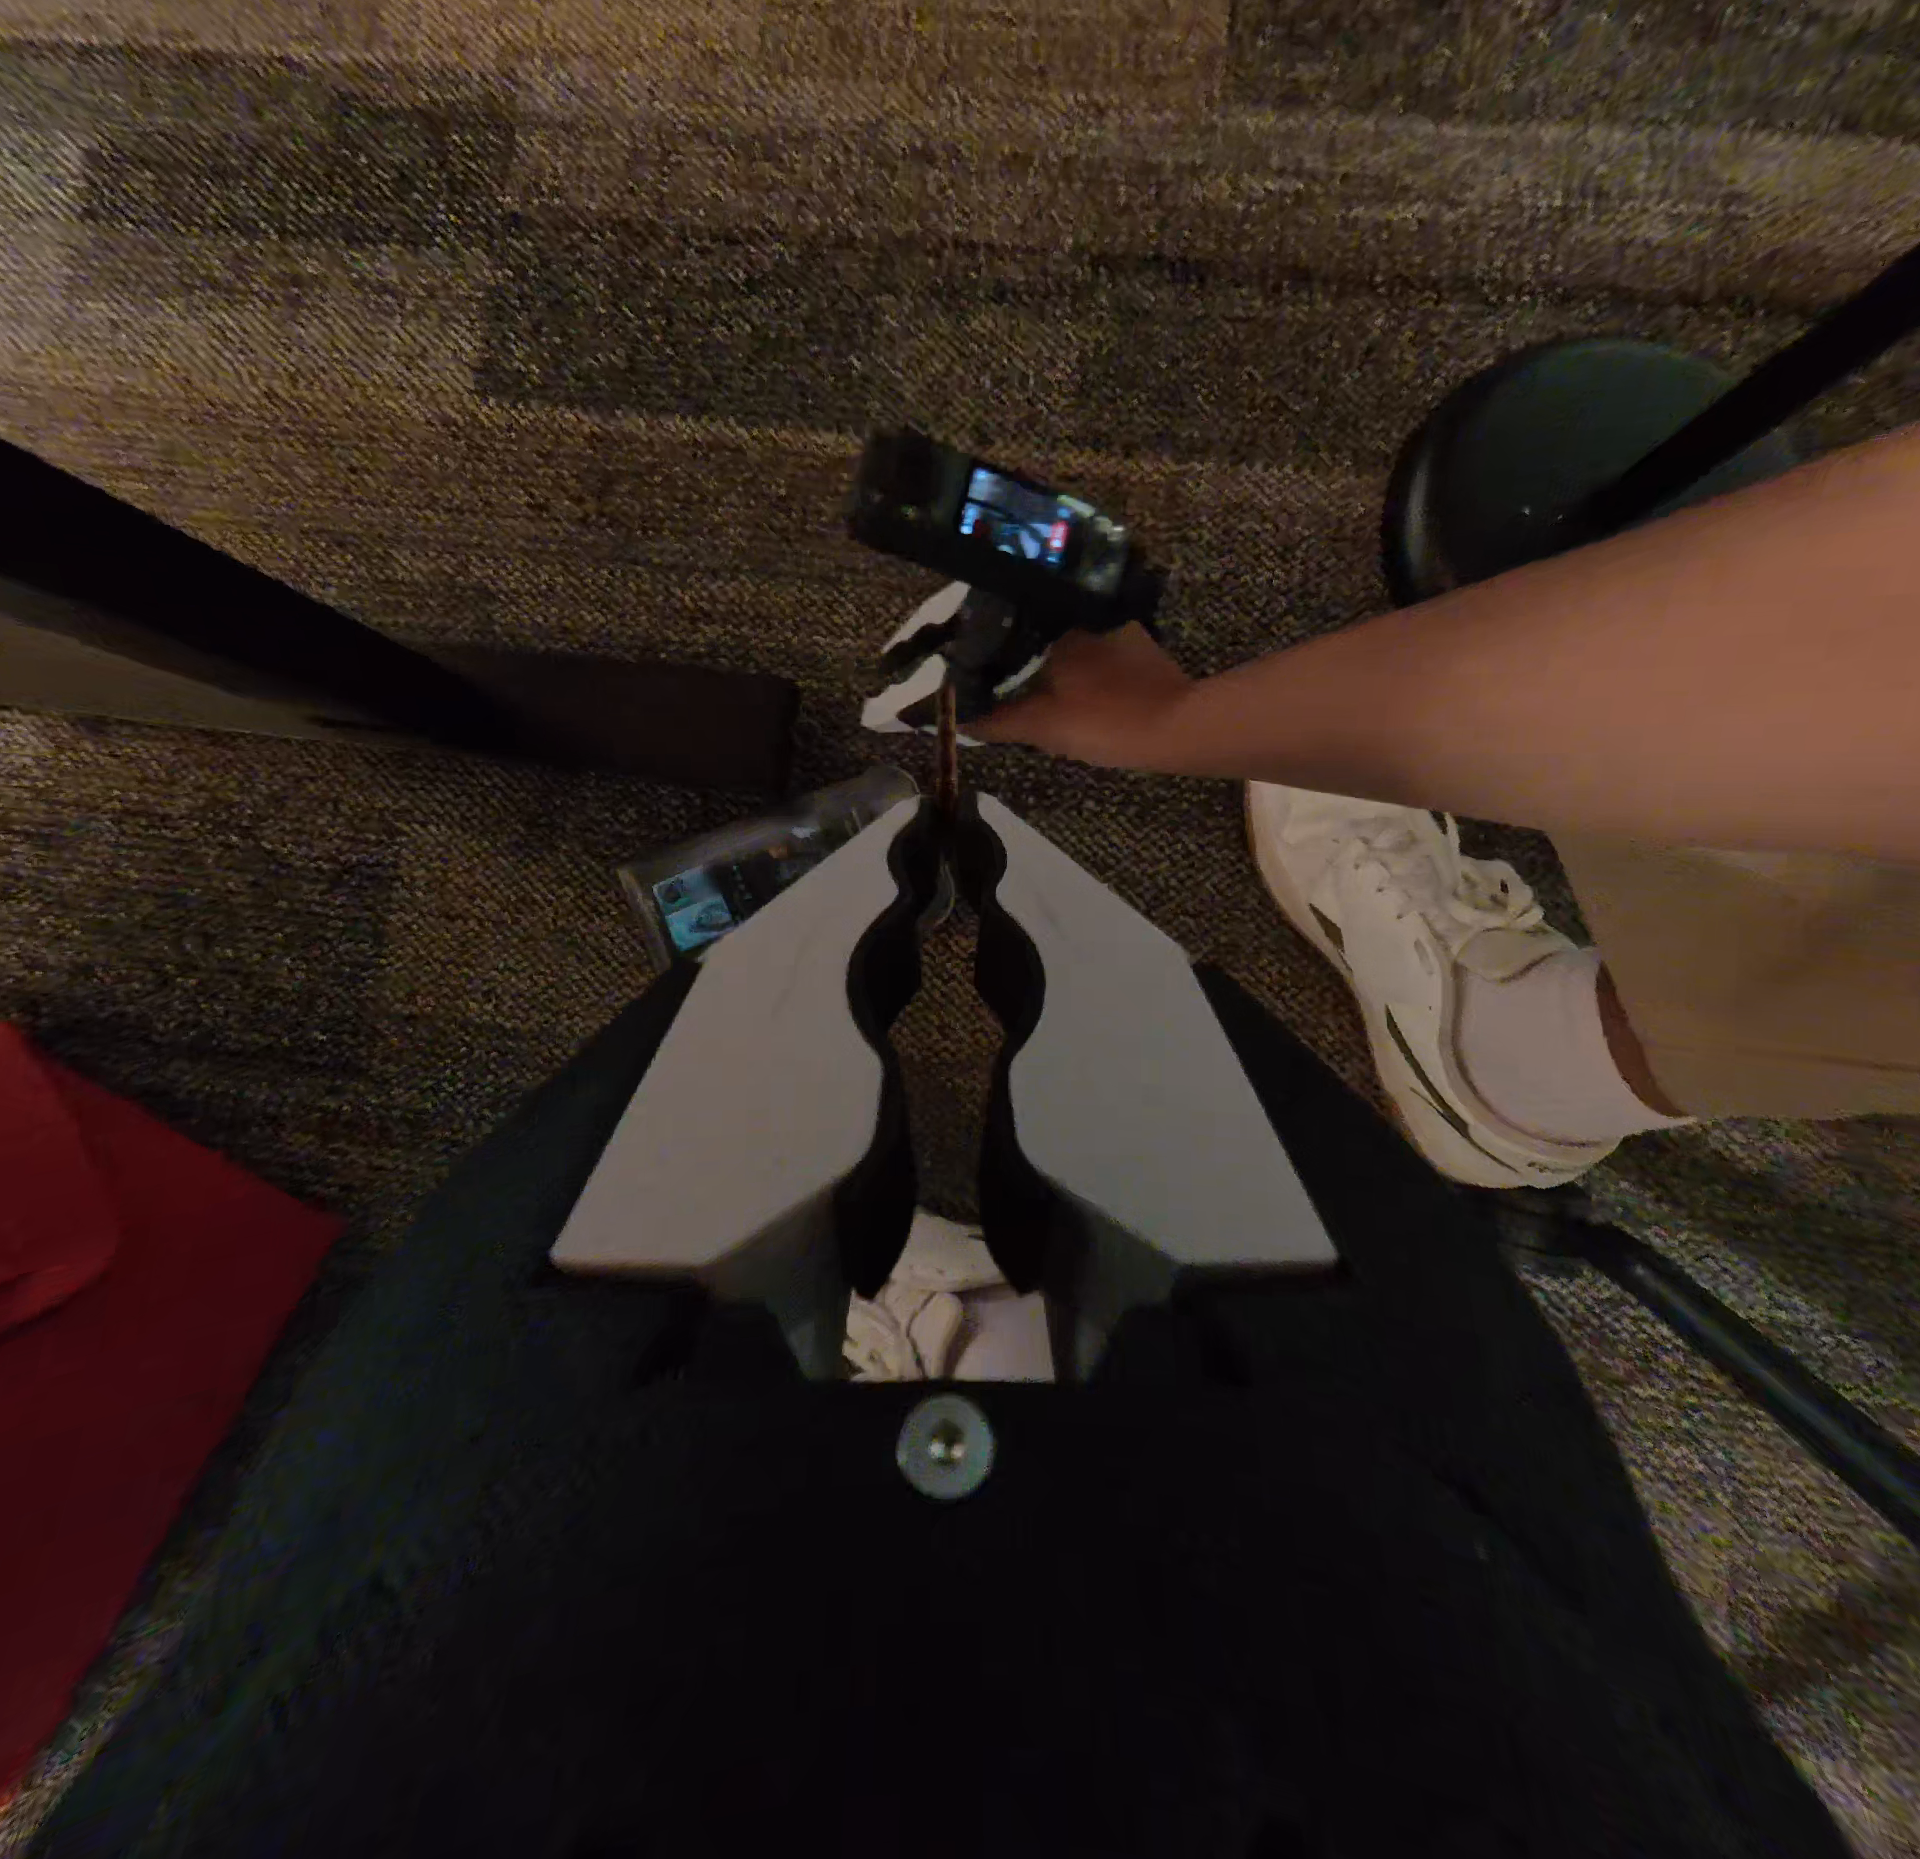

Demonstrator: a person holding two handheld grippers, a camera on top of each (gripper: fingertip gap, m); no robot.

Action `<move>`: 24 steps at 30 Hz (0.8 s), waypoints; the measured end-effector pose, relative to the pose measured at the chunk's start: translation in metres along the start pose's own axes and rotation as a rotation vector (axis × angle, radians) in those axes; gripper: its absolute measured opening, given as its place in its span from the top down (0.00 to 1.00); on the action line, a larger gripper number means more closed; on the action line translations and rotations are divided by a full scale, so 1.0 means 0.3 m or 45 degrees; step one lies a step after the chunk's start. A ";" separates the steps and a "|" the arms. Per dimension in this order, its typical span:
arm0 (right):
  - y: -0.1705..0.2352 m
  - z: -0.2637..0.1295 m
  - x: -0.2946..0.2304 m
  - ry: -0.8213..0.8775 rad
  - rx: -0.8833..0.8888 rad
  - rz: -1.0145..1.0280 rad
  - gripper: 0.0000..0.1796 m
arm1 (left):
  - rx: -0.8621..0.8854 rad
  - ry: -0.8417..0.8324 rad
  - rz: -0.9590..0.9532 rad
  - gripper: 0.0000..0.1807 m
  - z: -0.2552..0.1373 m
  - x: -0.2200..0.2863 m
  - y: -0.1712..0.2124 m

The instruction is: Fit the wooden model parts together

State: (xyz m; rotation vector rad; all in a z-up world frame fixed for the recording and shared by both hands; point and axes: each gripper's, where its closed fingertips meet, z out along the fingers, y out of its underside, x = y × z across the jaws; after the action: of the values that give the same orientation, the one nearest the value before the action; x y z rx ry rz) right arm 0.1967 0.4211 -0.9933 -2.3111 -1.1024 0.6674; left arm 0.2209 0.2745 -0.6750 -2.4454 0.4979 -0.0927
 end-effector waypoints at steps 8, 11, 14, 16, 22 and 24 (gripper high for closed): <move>-0.003 0.211 -0.006 -0.054 -0.066 -0.008 0.82 | -0.041 0.063 0.002 0.97 0.052 0.027 -0.011; -0.008 0.251 0.006 -0.037 -0.076 -0.055 0.86 | -0.063 0.076 -0.005 0.97 0.066 0.031 -0.001; -0.019 0.265 0.015 -0.014 -0.078 -0.106 0.92 | -0.071 0.060 0.005 0.96 0.070 0.013 0.005; -0.017 0.261 0.017 -0.026 -0.076 -0.107 0.96 | -0.072 0.079 -0.028 0.97 0.070 0.010 0.004; -0.083 0.063 0.029 -0.134 0.161 0.338 1.00 | -0.061 0.099 -0.006 0.97 0.029 0.009 -0.040; -0.127 -0.087 0.029 -0.229 0.315 0.583 1.00 | -0.037 0.102 -0.060 0.97 -0.019 0.015 -0.058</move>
State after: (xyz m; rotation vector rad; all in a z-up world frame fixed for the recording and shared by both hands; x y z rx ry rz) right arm 0.1961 0.4435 -0.9521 -2.3287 -0.5158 1.1320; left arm 0.2298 0.2823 -0.6602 -2.4897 0.4794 -0.2052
